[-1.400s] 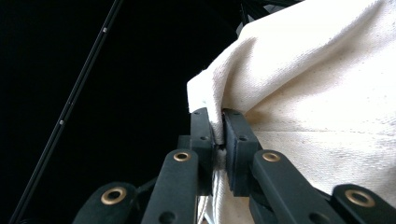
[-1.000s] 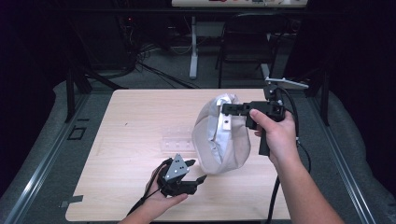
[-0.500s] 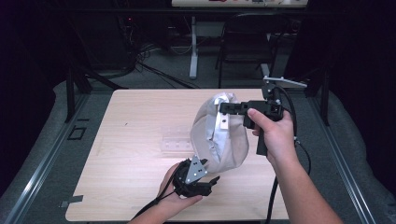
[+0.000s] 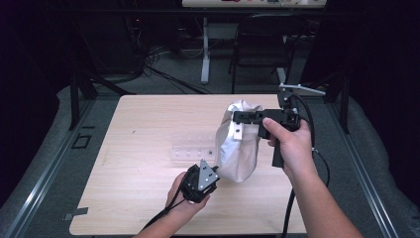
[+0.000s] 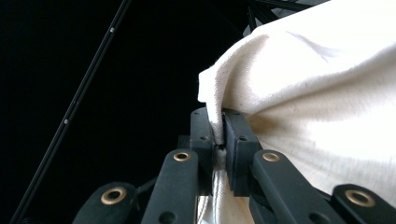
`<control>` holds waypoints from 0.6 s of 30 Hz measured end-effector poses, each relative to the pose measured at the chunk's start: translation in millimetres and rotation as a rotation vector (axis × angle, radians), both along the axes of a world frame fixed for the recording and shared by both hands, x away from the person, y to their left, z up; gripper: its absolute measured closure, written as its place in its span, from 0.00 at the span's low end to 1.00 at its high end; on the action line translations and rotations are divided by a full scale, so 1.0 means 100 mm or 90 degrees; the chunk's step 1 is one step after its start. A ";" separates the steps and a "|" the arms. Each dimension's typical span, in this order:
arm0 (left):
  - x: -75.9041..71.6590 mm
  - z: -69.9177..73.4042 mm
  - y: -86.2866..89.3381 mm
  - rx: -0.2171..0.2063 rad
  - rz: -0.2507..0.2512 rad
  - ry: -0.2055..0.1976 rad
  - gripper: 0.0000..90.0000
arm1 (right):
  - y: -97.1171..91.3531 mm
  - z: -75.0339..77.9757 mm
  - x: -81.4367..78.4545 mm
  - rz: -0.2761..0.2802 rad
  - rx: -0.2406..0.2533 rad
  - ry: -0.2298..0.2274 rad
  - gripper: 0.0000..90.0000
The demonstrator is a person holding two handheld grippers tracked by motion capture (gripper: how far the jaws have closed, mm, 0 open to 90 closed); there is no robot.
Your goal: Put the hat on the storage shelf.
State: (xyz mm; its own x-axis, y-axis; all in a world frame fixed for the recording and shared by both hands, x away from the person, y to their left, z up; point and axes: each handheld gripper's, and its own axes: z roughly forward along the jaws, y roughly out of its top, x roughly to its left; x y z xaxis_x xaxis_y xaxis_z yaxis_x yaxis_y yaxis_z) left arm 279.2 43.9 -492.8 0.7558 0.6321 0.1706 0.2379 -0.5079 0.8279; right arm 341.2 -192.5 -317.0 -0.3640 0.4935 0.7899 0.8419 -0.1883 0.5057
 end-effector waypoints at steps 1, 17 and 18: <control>0.01 0.00 0.02 -0.004 0.002 -0.003 0.86 | 0.01 0.00 0.00 0.001 -0.001 0.000 0.93; 0.17 0.01 0.20 -0.076 0.026 0.007 0.92 | 0.14 -0.14 0.05 0.011 -0.041 0.007 0.93; 0.19 0.01 0.21 -0.085 0.026 0.011 0.92 | 0.14 -0.14 0.06 0.011 -0.045 0.007 0.93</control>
